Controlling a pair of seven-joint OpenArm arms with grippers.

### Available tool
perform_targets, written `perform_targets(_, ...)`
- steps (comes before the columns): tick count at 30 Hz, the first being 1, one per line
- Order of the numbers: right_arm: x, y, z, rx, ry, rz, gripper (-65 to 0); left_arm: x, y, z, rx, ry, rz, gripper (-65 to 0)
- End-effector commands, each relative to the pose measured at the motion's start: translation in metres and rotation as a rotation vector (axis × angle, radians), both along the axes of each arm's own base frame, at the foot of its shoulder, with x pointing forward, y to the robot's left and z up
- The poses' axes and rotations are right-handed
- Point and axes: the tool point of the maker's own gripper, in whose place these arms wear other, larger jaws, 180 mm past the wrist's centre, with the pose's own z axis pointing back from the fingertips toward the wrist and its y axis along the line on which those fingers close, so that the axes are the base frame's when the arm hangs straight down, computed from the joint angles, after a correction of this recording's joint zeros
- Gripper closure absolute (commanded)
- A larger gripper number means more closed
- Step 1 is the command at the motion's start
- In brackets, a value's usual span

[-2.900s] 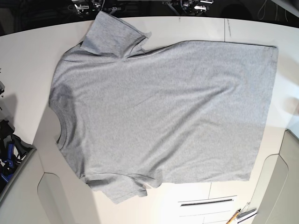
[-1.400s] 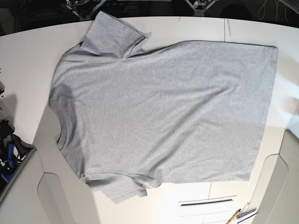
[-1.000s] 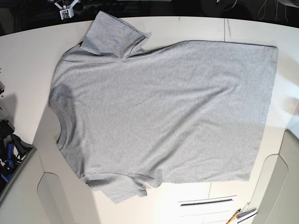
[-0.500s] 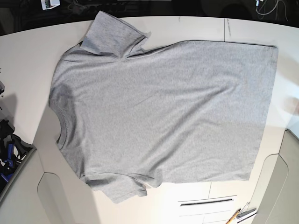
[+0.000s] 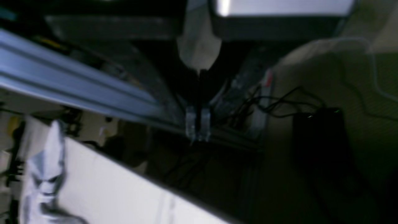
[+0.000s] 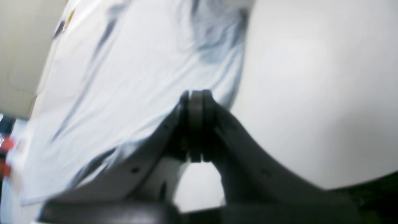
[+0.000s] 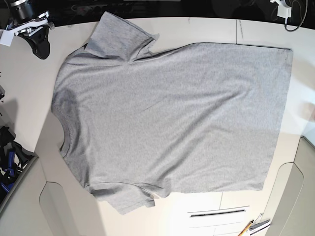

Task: Fold the T-shirt properly
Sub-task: 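Move both grippers toward the shirt's hem corners, then grasp the grey T-shirt's hem corners with both grippers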

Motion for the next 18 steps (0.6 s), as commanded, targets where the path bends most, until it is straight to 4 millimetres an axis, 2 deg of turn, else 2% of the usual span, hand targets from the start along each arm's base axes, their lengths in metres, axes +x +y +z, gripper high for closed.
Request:
perform_targets(1,0.005,-0.007,0.004,-0.007,-0.024,-0.021,0.0,0.005,0.001,0.006,-0.005,-0.025,-0.008,0.0)
perform_targets(5,0.010,-0.031,-0.029,-0.077,0.066,-0.120,0.0,0.019,-0.001,0.006,-0.010,-0.048,-0.021,-1.0)
perform_targets(6,0.012,-0.035,-0.036,-0.095,0.084,-0.132,0.0,0.022,-0.001,0.006,-0.010,-0.055,-0.023,-6.2)
perform_targets(9,0.018,-0.041,-0.048,-0.135,0.106,-0.130,-20.8,0.027,-0.001,0.007,-0.010,-0.065,-0.025,-23.2)
perform_targets(10,0.021,-0.041,-0.050,-0.148,0.108,-0.122,-25.5,0.028,-0.001,0.007,-0.011,-0.067,-0.025,-26.7)
perform_targets(11,0.024,-0.042,-0.050,-0.161,0.105,-0.118,-28.0,0.028,-0.001,0.007,-0.010,-0.069,-0.025,-28.3)
perform_targets(14,0.034,-0.038,-0.051,-0.154,0.115,-0.098,-28.3,0.031,-0.001,0.007,-0.010,-0.076,-0.025,-28.4)
perform_targets(18,0.043,-0.025,-0.067,-0.055,0.178,-0.069,-28.3,0.034,-0.001,0.007,-0.010,-0.081,-0.025,-28.4)
